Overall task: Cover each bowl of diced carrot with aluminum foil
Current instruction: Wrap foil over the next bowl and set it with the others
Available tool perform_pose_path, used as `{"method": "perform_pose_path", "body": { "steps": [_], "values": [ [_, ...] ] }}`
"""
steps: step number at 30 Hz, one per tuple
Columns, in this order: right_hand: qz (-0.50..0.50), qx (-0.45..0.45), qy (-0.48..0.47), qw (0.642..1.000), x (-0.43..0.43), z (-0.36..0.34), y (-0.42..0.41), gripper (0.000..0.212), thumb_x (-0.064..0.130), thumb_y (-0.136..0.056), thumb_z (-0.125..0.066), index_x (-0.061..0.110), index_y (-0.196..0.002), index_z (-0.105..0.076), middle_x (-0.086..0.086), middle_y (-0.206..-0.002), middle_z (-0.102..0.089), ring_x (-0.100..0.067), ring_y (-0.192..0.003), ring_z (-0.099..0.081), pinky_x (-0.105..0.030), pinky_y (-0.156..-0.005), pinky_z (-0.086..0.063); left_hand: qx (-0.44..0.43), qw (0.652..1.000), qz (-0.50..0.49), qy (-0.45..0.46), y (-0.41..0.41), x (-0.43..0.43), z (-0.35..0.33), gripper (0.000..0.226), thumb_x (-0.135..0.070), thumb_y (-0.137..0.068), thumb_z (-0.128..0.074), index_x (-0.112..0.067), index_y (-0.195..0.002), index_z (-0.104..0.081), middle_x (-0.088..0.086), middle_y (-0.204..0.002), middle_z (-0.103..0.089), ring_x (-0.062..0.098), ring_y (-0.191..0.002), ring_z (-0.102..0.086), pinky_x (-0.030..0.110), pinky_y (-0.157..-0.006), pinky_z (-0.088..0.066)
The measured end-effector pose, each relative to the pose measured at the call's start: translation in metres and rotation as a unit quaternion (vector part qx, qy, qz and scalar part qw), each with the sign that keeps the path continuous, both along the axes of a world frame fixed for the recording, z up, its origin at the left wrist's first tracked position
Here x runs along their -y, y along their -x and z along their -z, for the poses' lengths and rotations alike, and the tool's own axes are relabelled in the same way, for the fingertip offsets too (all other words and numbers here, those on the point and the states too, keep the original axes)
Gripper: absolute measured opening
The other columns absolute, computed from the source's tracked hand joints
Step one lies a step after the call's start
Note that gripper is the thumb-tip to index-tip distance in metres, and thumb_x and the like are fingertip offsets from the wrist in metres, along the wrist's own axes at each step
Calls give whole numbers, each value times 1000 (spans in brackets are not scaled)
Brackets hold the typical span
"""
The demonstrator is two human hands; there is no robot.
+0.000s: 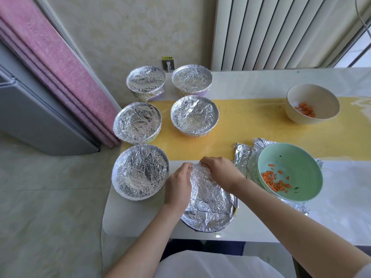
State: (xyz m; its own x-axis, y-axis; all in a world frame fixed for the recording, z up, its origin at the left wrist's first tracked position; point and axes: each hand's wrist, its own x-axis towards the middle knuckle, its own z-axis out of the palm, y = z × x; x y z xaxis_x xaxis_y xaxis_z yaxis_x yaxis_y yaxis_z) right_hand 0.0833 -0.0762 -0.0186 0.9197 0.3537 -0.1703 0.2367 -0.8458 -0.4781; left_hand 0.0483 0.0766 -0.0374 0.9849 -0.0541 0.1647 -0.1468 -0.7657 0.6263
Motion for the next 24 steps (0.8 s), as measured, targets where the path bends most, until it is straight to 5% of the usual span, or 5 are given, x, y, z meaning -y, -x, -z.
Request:
{"method": "perform_pose_path", "body": {
  "steps": [10, 16, 20, 24],
  "values": [
    [19, 1, -43, 999, 4, -5, 3, 32, 22, -101, -37, 14, -129, -51, -6, -120, -61, -27, -103, -60, -38, -78, -49, 0, 1000, 23, 4, -6, -2, -4, 15, -10, -96, -49, -5, -102, -61, 8, -82, -67, 26, -68, -61, 31, -54, -41],
    [53, 17, -73, 996, 15, 1, 7, 20, 7, -95, -50, 9, -109, -65, -12, -84, -69, -21, -63, -53, -27, -58, -33, -6, 1000, 8, 7, -4, 0, -4, 15, -9, -94, -51, -3, -102, -63, 9, -84, -69, 24, -70, -64, 38, -56, -52],
    [54, 10, -52, 997, 14, 4, 4, 24, 1, -92, -49, 10, -109, -63, -12, -86, -69, -30, -72, -62, -33, -62, -45, -3, 1000, 5, 1, -4, 1, -5, 15, -9, -94, -51, -4, -103, -63, 9, -83, -69, 24, -70, -64, 35, -55, -51],
    [30, -7, -42, 999, 7, -2, 0, 26, 18, -101, -39, 12, -119, -57, -8, -107, -67, -27, -88, -64, -38, -75, -51, -14, 1000, -11, 5, -3, -1, -5, 17, -11, -96, -48, -5, -103, -62, 7, -83, -68, 23, -71, -63, 41, -59, -51]
  ]
}}
